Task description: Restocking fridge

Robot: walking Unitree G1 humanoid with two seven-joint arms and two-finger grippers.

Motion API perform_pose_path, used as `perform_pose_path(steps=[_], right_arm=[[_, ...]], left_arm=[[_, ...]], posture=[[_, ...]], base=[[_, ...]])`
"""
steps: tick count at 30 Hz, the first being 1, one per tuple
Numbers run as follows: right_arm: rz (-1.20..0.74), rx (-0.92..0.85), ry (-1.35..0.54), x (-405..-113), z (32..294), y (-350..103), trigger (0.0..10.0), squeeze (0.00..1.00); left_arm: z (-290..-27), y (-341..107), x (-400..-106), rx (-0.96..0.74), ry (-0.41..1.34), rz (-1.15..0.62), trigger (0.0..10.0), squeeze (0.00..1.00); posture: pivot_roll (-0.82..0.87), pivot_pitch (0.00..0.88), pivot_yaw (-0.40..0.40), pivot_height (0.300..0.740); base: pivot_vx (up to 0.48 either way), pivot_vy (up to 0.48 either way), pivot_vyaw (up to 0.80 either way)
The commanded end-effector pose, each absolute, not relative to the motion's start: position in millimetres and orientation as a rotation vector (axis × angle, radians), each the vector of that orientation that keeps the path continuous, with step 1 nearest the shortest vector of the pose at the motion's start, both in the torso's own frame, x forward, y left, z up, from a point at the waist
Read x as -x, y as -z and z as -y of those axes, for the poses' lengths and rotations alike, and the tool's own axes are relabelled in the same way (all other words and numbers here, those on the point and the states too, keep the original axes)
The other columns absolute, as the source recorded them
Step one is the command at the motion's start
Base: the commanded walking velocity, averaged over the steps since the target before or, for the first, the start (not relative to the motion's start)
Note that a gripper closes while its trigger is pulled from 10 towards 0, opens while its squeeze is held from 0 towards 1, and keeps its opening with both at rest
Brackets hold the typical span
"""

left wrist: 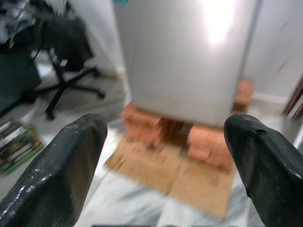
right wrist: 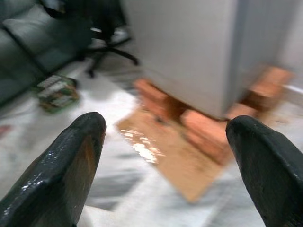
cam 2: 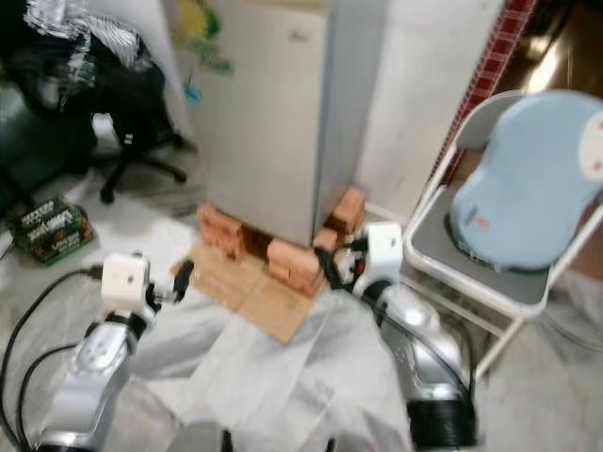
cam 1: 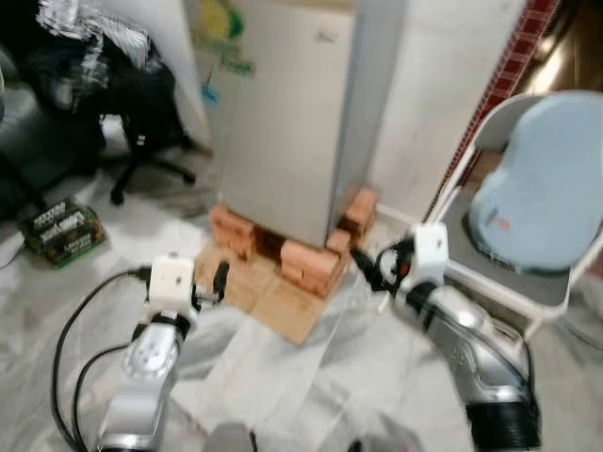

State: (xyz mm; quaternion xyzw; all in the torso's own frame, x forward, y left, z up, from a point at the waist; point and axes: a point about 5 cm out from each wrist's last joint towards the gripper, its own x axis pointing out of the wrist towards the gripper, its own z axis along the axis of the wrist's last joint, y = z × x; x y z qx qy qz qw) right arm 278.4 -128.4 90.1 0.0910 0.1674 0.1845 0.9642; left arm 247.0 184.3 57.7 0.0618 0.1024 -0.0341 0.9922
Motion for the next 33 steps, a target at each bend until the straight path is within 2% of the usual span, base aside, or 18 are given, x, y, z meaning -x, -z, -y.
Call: perform_pose_path(steps=[1,9,13,17,19,22,28,33], right_arm=[[-0.33,-0.159,-0.339,-279,142,-94,10.0,0.0],[-0.327,-0.154,-0.365,-281,139,-94,10.0,0.0],[-0.321,-0.193,-0.379,-278,134,-93,10.0,0.0],[-0.291,-0.228,-0.352,-280,135,-96,10.0,0.0],[-0.226,-0.236,-0.317,-282,139,-103,10.0,0.0],[0.017,-0.209,-0.223,-285,145,-130,10.0,0.0],[0.09,-0.207,-0.224,-282,135,-138,10.0,0.0],[0.236,-0.068,-0.166,-280,136,-147,10.0,0.0]], left_arm=[[-176,-61,-252,-0.113,0.084,-0.183,10.0,0.0],[-178,-62,-252,-0.109,0.065,-0.177,10.0,0.0],[-187,-60,-247,-0.125,0.055,-0.186,10.0,0.0],[-190,-61,-246,-0.138,0.046,-0.177,10.0,0.0],[-191,-62,-246,-0.143,0.045,-0.166,10.0,0.0],[-196,-69,-246,-0.161,0.021,-0.107,10.0,0.0],[-200,-73,-245,-0.16,-0.009,-0.079,10.0,0.0],[-203,-74,-245,-0.104,-0.036,-0.064,10.0,0.0]], posture=[[-0.05,0.069,-0.02,0.74],[-0.03,0.07,-0.043,0.74],[-0.02,0.077,-0.054,0.74],[0.0,0.089,-0.057,0.74],[0.0,0.095,-0.057,0.74],[0.01,0.105,-0.053,0.74],[0.02,0.108,-0.052,0.74],[0.03,0.102,-0.049,0.74]], base=[[0.0,0.48,0.0],[0.0,0.48,0.0],[0.0,0.48,0.0],[0.0,0.48,-0.73],[0.0,0.48,-0.66],[0.0,0.297,-0.27],[0.0,0.0,0.0],[0.0,0.0,0.0]])
